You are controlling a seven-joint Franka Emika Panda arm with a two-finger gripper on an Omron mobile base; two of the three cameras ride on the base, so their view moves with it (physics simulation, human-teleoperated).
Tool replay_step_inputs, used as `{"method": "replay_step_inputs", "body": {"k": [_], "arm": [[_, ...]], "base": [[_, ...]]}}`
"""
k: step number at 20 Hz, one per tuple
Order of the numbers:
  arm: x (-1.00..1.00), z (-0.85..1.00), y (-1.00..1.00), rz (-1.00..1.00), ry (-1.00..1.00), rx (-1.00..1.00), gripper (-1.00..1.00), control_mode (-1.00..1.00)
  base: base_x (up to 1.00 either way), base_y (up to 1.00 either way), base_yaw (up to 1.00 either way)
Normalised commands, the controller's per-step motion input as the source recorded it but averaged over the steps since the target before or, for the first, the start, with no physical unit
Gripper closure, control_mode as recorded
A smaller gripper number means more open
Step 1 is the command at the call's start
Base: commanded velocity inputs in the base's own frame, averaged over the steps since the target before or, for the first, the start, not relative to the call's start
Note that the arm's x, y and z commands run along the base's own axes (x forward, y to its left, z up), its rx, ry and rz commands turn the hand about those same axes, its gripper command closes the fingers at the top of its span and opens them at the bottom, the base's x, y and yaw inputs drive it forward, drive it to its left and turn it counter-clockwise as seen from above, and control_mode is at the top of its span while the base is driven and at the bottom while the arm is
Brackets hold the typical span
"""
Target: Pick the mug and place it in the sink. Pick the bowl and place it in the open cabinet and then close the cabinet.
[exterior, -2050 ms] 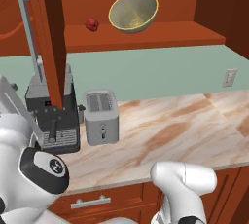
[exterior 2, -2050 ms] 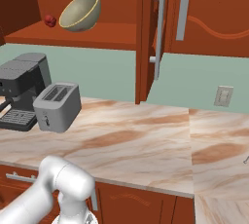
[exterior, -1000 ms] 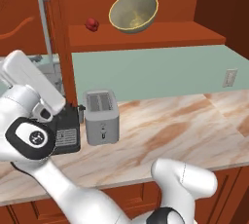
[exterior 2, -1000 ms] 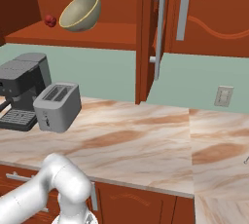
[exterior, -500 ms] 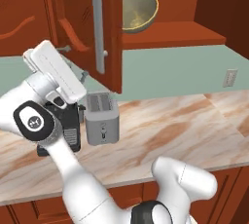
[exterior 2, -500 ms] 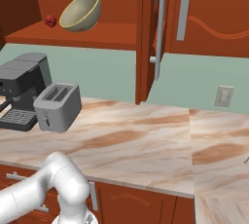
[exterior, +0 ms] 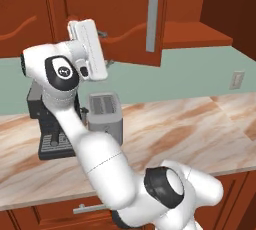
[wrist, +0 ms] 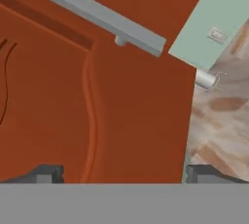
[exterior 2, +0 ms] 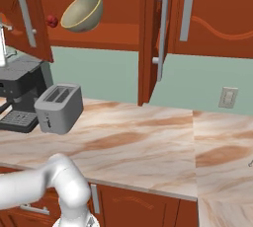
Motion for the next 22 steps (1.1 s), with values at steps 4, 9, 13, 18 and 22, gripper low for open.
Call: {"method": "replay_step_inputs", "body": {"k": [4,9,13,18,22], "arm": [[1.00,0.00,-1.00,0.05,0.15,0.55,-1.00,-1.00],[1.00,-0.23,-0.72,0.29,0.14,0.55,-1.00,-1.00],[0.67,-0.79,-0.35,0.60,-0.04,0.49,-1.00,-1.00],[-0.25,-1.00,-0.43,0.69,-0.35,0.33,-1.00,-1.00],[-1.00,-0.82,-0.75,0.09,-0.55,0.02,-1.00,-1.00]], "base": [[0.00,0.00,0.00],[0.00,0.00,0.00],[0.00,0.00,0.00],[0.00,0.00,0.00],[0.00,0.00,0.00]]}}
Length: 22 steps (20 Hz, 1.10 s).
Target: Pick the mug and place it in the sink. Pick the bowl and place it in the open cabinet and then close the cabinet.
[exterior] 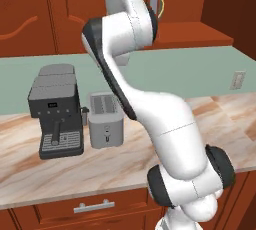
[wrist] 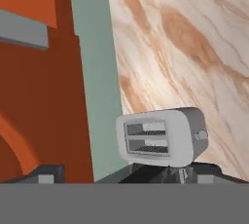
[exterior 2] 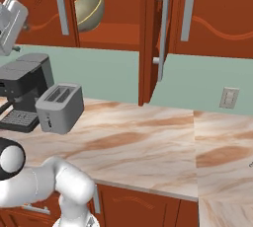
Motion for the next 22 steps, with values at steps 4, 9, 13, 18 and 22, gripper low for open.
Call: {"method": "replay_step_inputs", "body": {"k": [4,9,13,18,22], "arm": [[-1.00,-1.00,-0.85,0.00,-0.52,-0.02,-1.00,-1.00],[-1.00,0.09,-0.95,0.00,-0.26,0.33,-1.00,-1.00],[-1.00,1.00,-0.88,0.05,-0.22,0.50,-1.00,-1.00],[-1.00,1.00,-0.88,0.03,-0.06,0.49,-1.00,-1.00],[-1.00,0.78,-0.78,0.00,0.00,0.42,-1.00,-1.00]], "base": [[0.00,0.00,0.00],[0.00,0.00,0.00],[0.00,0.00,0.00],[0.00,0.00,0.00],[0.00,0.00,0.00]]}}
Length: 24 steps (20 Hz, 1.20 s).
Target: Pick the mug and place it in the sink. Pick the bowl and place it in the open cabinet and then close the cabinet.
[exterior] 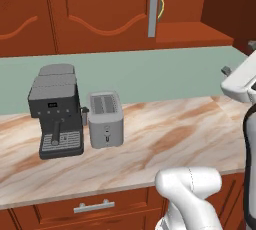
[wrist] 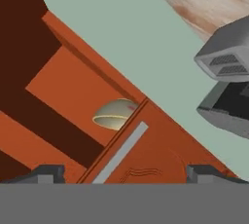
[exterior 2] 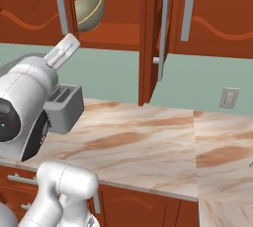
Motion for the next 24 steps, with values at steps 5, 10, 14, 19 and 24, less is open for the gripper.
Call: {"method": "replay_step_inputs", "body": {"k": [5,10,14,19,24], "arm": [[-0.91,0.22,-0.93,0.00,0.00,0.27,-1.00,-1.00],[-0.92,0.02,-0.97,0.00,0.00,0.21,-1.00,-1.00],[-0.75,0.02,-0.75,0.00,0.00,0.15,-1.00,-1.00],[-0.39,0.00,-0.83,0.00,0.00,0.17,-1.00,-1.00],[0.05,0.00,-0.94,0.00,0.00,0.18,-1.00,-1.00]], "base": [[0.00,0.00,0.00],[0.00,0.00,0.00],[0.00,0.00,0.00],[0.00,0.00,0.00],[0.00,0.00,0.00]]}}
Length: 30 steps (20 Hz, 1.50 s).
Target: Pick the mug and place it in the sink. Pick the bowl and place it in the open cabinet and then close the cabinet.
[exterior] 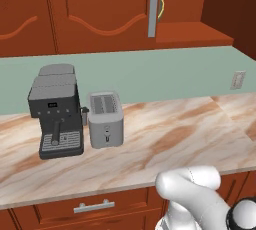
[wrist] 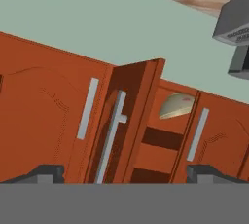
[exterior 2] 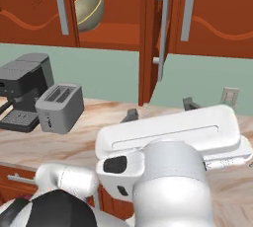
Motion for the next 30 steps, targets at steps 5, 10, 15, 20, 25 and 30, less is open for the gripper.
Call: {"method": "replay_step_inputs", "body": {"k": [5,10,15,20,25,30], "arm": [[0.42,0.04,-0.89,0.00,0.00,0.08,-1.00,-1.00],[0.80,0.00,-0.28,0.04,-0.01,0.01,-1.00,-1.00],[0.69,-0.11,0.00,0.10,-0.13,-0.02,-1.00,-1.00],[0.14,-0.28,0.00,0.25,-0.45,-0.22,-1.00,-1.00],[0.17,-0.17,0.17,0.15,-0.45,-0.24,-1.00,-1.00],[0.51,0.00,0.32,0.00,-0.24,-0.14,-1.00,-1.00]], "base": [[0.00,0.00,0.00],[0.00,0.00,0.00],[0.00,0.00,0.00],[0.00,0.00,0.00],[0.00,0.00,0.00],[0.00,0.00,0.00]]}}
